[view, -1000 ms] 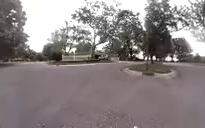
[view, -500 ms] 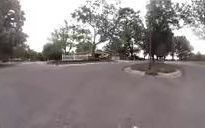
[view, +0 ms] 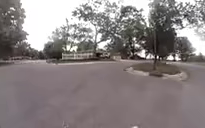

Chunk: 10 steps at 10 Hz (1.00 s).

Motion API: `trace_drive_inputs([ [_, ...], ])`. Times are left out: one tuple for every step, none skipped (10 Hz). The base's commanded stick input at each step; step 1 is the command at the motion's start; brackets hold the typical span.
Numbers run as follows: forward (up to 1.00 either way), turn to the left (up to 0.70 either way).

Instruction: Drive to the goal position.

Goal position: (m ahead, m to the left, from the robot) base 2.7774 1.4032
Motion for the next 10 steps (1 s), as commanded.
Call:
trace_drive_inputs([
  [0.7,0.0],
  [0.7,0.0],
  [0.7,0.0],
  [0.7,0.0],
  [0.7,0.0],
  [0.7,0.0],
  [0.7,0.0],
  [0.7,0.0],
  [0.7,0.0],
  [0.7,0.0],
])
